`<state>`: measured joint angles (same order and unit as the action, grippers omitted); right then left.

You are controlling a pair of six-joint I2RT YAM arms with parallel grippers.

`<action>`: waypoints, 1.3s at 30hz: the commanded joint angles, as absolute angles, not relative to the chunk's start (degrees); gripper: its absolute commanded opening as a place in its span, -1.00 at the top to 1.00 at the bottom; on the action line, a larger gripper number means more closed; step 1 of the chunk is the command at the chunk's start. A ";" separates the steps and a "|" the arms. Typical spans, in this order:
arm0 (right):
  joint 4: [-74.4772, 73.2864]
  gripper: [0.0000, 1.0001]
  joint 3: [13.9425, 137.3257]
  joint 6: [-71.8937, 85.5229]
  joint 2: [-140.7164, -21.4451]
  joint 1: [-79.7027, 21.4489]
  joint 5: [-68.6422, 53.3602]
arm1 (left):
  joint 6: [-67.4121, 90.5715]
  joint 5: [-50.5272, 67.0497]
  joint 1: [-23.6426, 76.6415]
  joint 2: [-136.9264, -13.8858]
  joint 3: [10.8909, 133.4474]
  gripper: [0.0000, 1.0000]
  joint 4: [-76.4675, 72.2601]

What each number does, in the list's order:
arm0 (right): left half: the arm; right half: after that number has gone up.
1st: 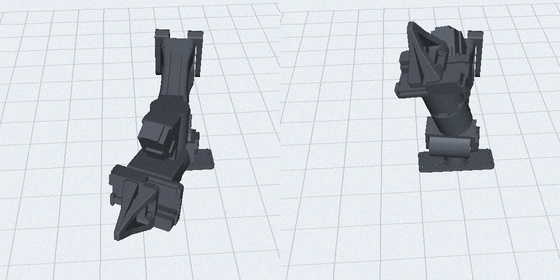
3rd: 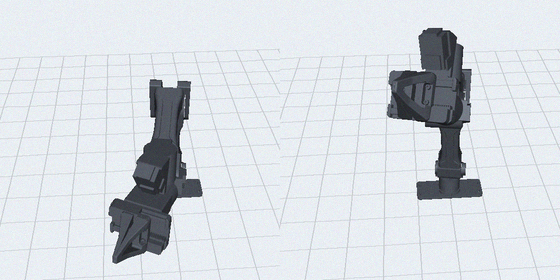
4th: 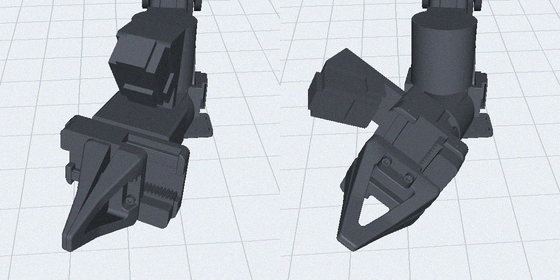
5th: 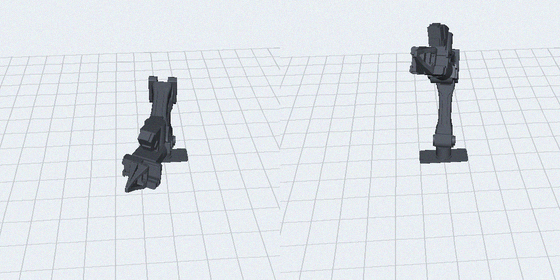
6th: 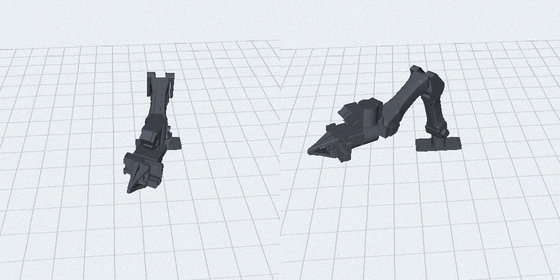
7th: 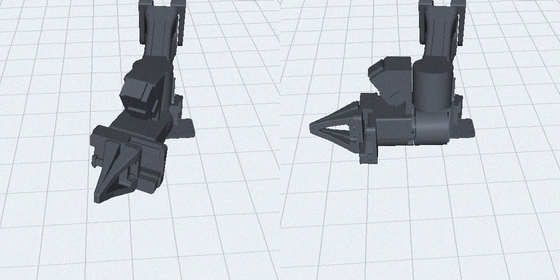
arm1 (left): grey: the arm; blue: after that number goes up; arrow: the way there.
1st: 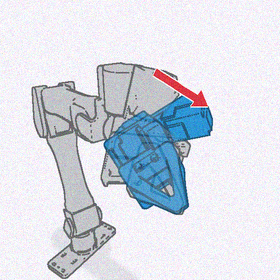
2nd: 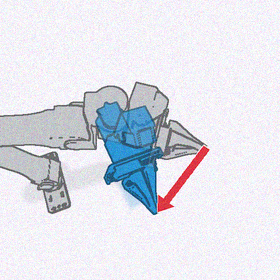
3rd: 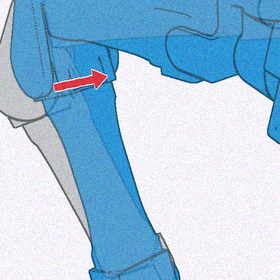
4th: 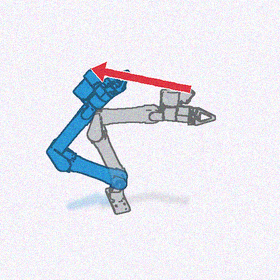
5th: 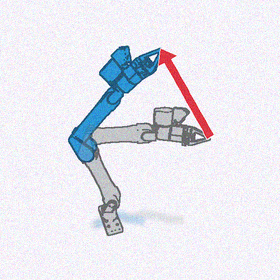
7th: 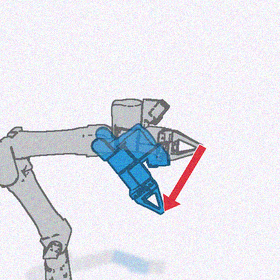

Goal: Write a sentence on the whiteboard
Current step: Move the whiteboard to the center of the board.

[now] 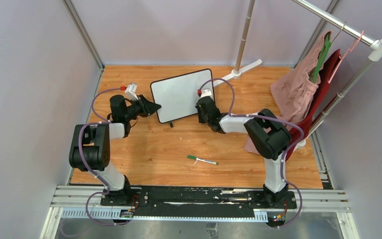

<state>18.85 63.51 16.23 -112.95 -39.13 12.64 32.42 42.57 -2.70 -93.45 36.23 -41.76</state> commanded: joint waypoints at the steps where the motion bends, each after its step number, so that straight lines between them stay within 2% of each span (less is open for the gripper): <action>1: 15.62 1.00 60.41 18.05 -111.14 -36.14 18.00 | 33.74 40.39 -3.62 -91.45 34.47 1.00 -45.79; 10: 15.62 1.00 58.10 20.15 -109.40 -35.78 18.39 | 33.01 38.26 -1.32 -89.12 31.80 1.00 -46.57; 14: 15.58 1.00 57.25 22.95 -108.96 -35.78 18.37 | 31.05 34.54 2.97 -87.44 30.11 1.00 -45.00; 18: 15.27 1.00 56.78 24.32 -108.60 -35.76 18.45 | 33.44 29.52 3.25 -83.49 25.38 1.00 -50.22; 24: 14.84 1.00 55.92 24.93 -108.06 -35.26 18.98 | 30.82 24.39 3.25 -78.50 23.02 1.00 -46.09; 38: 14.59 1.00 54.84 25.83 -107.54 -34.32 16.93 | 31.15 24.78 4.56 -78.73 21.19 1.00 -47.06; 39: 14.55 1.00 54.92 25.50 -107.45 -34.36 16.06 | 31.12 24.86 4.88 -79.06 21.25 0.95 -47.04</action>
<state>20.01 56.84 21.87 -108.31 -37.41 13.19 32.01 28.34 4.27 -78.46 21.93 -47.94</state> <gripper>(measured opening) 0.227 0.222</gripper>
